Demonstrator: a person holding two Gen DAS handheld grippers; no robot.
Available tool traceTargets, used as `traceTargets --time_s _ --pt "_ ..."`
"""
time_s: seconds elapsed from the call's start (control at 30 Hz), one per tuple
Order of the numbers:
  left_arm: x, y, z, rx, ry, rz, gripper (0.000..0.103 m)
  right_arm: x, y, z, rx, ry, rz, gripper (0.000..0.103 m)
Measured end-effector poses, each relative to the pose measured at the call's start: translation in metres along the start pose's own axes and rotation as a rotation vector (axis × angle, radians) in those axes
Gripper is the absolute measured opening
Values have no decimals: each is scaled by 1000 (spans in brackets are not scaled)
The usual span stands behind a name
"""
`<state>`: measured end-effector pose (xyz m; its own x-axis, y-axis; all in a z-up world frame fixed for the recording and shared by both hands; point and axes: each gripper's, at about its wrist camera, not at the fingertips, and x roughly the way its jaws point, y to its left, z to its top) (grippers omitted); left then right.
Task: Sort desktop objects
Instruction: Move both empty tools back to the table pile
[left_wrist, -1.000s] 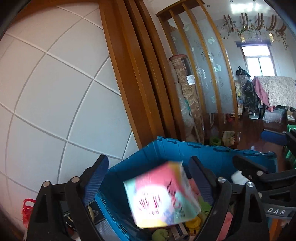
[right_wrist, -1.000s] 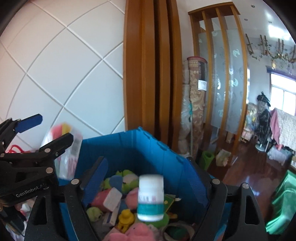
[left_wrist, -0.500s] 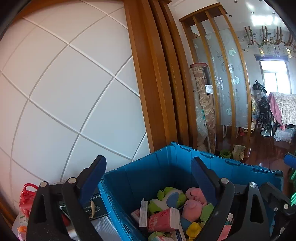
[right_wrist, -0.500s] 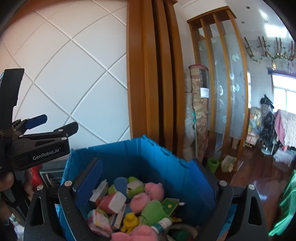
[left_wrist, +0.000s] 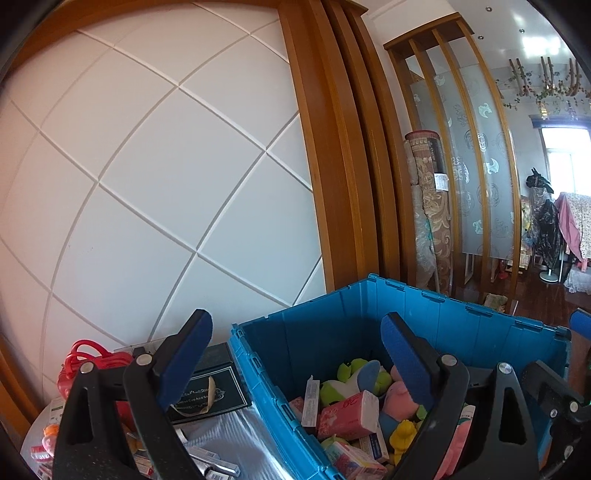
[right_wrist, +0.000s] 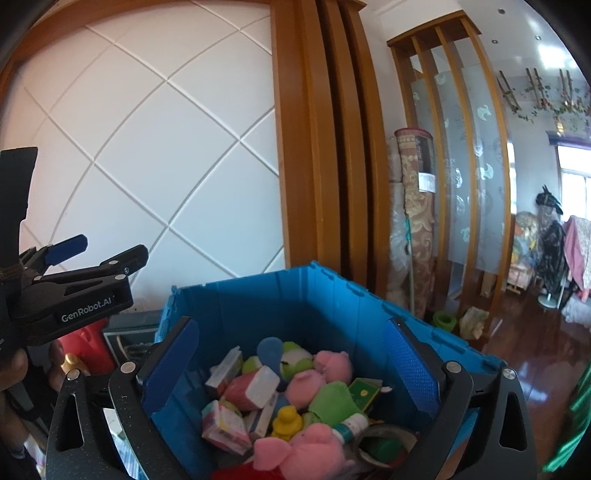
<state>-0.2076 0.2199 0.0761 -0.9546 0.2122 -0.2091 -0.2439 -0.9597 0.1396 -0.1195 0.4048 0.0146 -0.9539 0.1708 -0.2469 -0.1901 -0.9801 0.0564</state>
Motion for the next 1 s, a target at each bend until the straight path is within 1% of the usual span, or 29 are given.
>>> traceTargets --time_s 0.2,0.4,0.53,0.7,0.77,0.83,0.87,0.97,1.0 --pt "-23 41 -11 -43 -10 36 94 -13 28 -1 -28 -7 -2 102" --pt "-49 103 -33 -62 0 93 94 -23 75 -4 -35 -7 31 102" --pt "-66 152 -56 -55 17 151 94 -26 115 -11 -20 -6 70 102" --pt "-89 217 -92 -34 55 205 94 -27 172 -27 -20 11 114 103" --pt "-97 242 -109 -20 78 238 94 -25 196 -34 -31 30 134 102" --pt "-107 268 -125 -20 102 243 94 -23 218 -42 -32 45 155 102" --pt "-111 281 -132 -16 116 257 94 -22 229 -46 -31 54 167 103" --pt "-119 321 -153 14 140 280 94 -16 260 -59 -54 77 193 103" --pt "-121 334 -159 24 156 305 94 -13 269 -64 -63 84 205 103"
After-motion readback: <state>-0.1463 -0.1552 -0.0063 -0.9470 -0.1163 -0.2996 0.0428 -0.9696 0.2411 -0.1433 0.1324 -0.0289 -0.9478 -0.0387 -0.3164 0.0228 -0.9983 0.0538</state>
